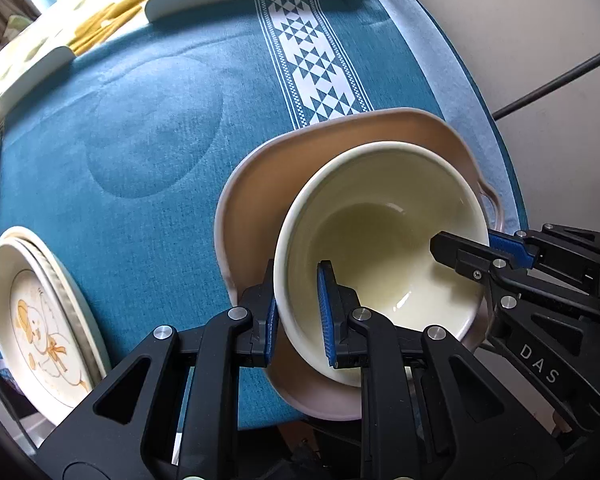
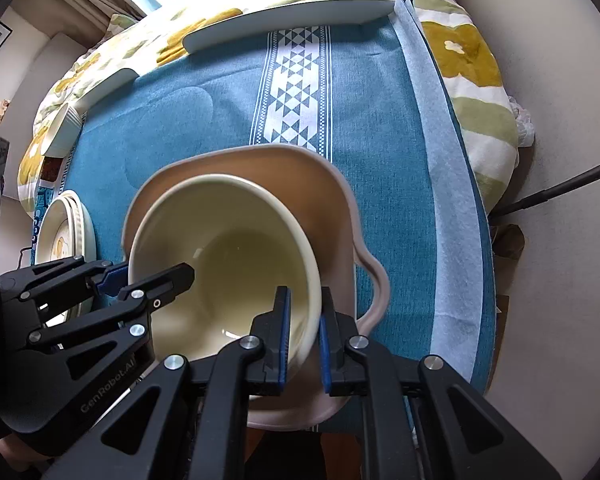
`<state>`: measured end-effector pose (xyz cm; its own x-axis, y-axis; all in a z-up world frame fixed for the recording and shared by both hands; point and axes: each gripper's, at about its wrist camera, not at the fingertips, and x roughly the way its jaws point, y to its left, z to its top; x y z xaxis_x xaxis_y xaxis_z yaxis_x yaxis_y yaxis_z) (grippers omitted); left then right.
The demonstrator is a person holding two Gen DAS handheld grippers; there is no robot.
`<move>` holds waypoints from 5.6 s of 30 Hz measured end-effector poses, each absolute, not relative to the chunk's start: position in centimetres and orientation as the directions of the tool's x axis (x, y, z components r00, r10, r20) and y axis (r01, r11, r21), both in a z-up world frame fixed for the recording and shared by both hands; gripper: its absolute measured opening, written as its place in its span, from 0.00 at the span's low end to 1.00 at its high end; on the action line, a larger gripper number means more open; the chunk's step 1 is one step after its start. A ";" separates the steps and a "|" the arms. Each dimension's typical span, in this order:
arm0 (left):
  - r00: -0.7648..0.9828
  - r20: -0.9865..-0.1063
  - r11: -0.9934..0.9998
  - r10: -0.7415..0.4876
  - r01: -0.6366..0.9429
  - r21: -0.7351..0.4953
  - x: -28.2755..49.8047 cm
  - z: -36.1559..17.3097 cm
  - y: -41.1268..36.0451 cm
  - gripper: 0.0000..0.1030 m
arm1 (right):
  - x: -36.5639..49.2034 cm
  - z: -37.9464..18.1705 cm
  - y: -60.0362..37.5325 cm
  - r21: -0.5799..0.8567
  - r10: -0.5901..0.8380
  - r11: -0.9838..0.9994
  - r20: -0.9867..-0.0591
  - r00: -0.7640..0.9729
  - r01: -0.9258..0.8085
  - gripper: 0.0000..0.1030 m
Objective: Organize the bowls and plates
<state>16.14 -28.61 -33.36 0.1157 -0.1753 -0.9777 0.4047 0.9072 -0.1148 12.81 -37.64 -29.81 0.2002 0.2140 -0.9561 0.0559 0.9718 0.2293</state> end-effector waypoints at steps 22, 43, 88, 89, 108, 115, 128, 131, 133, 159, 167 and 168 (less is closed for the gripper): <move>0.184 -0.976 0.892 -0.116 0.451 -0.021 15.8 -31.5 -29.0 0.15 | 12.6 -27.6 -38.0 0.188 0.168 0.980 -0.954 0.250 0.061 0.11; 0.517 -0.835 0.975 -0.189 0.197 -0.099 15.4 -18.2 -15.3 0.15 | 14.1 -16.9 -32.5 0.335 0.362 0.930 -0.767 0.529 -0.151 0.74; 0.482 -0.862 0.752 -0.159 -0.507 -0.422 37.7 -34.6 17.0 0.29 | 45.0 -31.3 1.9 0.462 0.562 0.728 -0.826 0.054 -0.506 0.32; 0.479 -0.865 0.753 -0.152 -0.511 -0.415 37.6 -34.8 17.1 0.25 | 45.0 -31.3 2.0 0.463 0.562 0.727 -0.825 0.052 -0.507 0.32; 0.523 -0.839 0.868 -0.152 -0.336 -0.366 35.3 -30.5 14.5 0.19 | 40.6 -26.6 -1.3 0.437 0.567 0.781 -0.796 0.213 -0.447 0.15; 0.550 -0.808 0.915 -0.210 -0.182 -0.361 31.6 -24.6 10.3 0.19 | 34.4 -21.4 -6.4 0.421 0.539 0.832 -0.769 0.345 -0.362 0.15; 0.545 -0.779 0.941 -0.312 0.066 -0.330 21.4 -17.8 -5.1 0.19 | 21.1 -15.3 -20.7 0.383 0.426 0.903 -0.736 0.526 -0.196 0.15; 0.512 -0.789 0.937 -0.341 0.114 -0.332 19.0 -18.1 -9.5 0.19 | 18.5 -15.4 -24.5 0.370 0.387 0.918 -0.747 0.541 -0.147 0.15; 0.484 -0.793 0.928 -0.369 0.140 -0.346 17.7 -18.6 -12.2 0.19 | 16.8 -15.7 -27.4 0.367 0.362 0.924 -0.756 0.545 -0.105 0.15; 0.217 -0.932 0.937 -0.290 0.263 -0.231 13.6 -28.6 -26.5 0.19 | 9.7 -25.4 -37.6 0.287 0.234 0.955 -0.883 0.407 0.071 0.15; 0.232 -0.946 0.940 -0.226 0.306 -0.149 13.7 -28.6 -27.8 0.19 | 9.9 -25.9 -37.7 0.256 0.213 0.965 -0.893 0.397 0.057 0.15; 0.233 -0.948 0.939 -0.219 0.313 -0.140 13.6 -28.6 -27.9 0.19 | 9.9 -25.9 -37.7 0.253 0.211 0.966 -0.893 0.397 0.057 0.15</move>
